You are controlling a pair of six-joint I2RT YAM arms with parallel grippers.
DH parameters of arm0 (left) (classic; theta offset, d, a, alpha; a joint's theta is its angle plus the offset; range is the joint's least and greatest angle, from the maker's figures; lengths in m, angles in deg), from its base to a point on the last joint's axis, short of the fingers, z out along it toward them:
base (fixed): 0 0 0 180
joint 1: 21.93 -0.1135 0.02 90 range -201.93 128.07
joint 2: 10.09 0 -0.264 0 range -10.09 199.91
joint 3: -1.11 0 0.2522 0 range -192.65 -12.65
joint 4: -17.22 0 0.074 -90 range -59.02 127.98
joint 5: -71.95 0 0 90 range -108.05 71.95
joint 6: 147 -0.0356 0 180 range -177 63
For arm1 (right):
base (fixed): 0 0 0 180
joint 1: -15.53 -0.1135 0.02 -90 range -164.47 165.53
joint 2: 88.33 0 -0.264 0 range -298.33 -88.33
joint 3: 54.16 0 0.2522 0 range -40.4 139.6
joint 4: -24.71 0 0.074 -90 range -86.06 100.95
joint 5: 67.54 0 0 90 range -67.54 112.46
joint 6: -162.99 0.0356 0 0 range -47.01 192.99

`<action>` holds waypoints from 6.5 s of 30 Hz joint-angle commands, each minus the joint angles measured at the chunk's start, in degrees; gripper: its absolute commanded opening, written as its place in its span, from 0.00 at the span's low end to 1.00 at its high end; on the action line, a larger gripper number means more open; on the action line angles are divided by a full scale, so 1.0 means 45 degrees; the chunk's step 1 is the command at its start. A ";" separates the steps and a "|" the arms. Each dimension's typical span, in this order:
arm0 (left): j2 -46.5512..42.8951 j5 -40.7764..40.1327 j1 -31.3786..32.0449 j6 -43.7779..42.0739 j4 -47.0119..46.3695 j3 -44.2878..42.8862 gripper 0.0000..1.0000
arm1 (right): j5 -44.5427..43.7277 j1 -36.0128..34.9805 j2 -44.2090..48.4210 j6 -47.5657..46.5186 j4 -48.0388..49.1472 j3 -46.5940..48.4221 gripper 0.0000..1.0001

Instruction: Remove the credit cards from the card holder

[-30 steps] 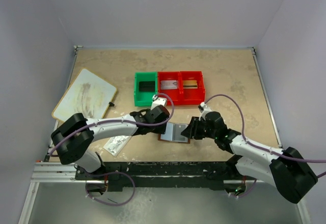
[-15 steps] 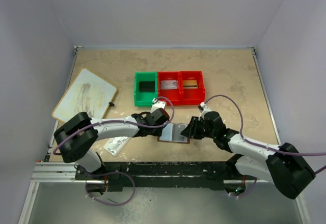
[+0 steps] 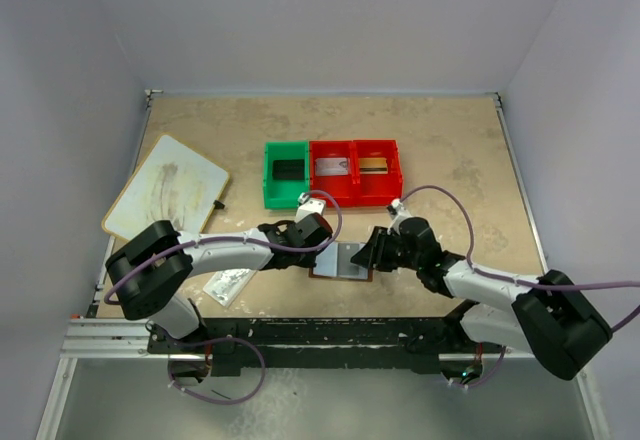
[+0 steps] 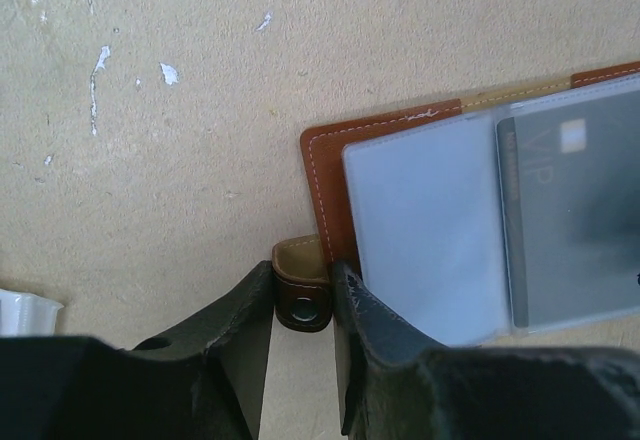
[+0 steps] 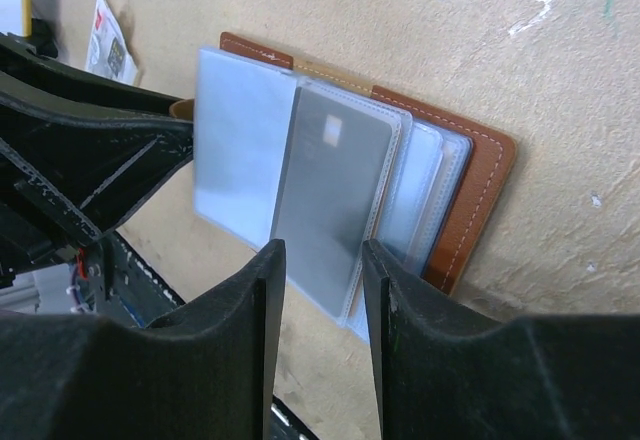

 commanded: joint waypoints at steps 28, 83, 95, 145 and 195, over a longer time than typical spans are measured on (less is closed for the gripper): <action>-0.0089 0.0170 0.0177 0.0231 -0.0581 -0.0018 0.20 | 0.1502 0.0010 0.0441 0.1083 0.2560 -0.0167 0.37; -0.1195 0.1710 0.0216 0.0941 -0.1127 0.0331 0.21 | 0.2889 -0.0209 -0.4539 0.0509 0.5055 0.1266 0.35; -0.0796 0.0630 0.0334 0.1019 -0.0580 0.0921 0.16 | 0.3291 -0.0210 -0.5621 0.0459 0.5186 0.1659 0.34; -0.0719 0.0112 0.0743 0.1585 -0.0718 0.1463 0.07 | 0.0079 -0.1427 -0.3770 0.1576 0.2802 0.1361 0.02; -0.0541 -0.0220 0.0783 0.1478 -0.0371 0.1239 0.04 | 0.1832 -0.0131 -0.3055 0.1929 0.4222 0.0202 0.00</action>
